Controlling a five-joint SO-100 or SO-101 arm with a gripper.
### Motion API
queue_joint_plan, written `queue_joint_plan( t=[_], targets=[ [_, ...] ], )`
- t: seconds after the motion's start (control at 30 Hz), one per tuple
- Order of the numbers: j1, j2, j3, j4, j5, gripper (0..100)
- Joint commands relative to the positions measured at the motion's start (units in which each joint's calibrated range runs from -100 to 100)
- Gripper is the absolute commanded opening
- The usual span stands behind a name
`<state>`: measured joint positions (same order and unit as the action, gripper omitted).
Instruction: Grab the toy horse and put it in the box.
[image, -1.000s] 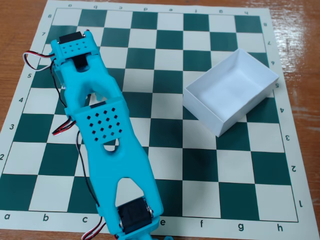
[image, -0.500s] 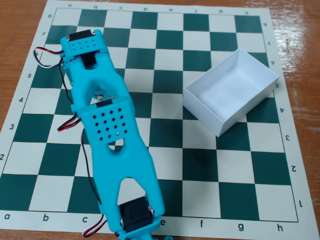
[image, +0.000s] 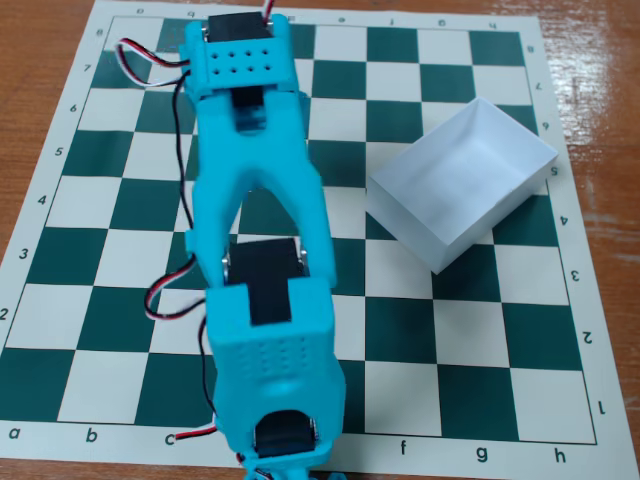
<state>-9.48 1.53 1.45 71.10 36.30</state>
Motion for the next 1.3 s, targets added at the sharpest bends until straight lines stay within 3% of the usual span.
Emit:
queue_joint_plan(
  t=[0.0,0.33,0.5,0.7,1.07,1.17,1.27],
  targets=[
    [6.63,-9.23,5.06,-2.42,1.72,0],
    [24.34,-16.22,28.73,-33.56,10.61,0],
    [27.77,-14.81,39.47,-55.90,13.54,0],
    [28.27,-9.85,44.11,-72.85,14.66,2],
    [28.56,-1.71,41.93,-78.00,15.64,41],
    [28.27,-2.42,43.38,-78.16,15.64,48],
    [27.34,-6.22,47.21,-77.66,15.25,48]
  ],
)
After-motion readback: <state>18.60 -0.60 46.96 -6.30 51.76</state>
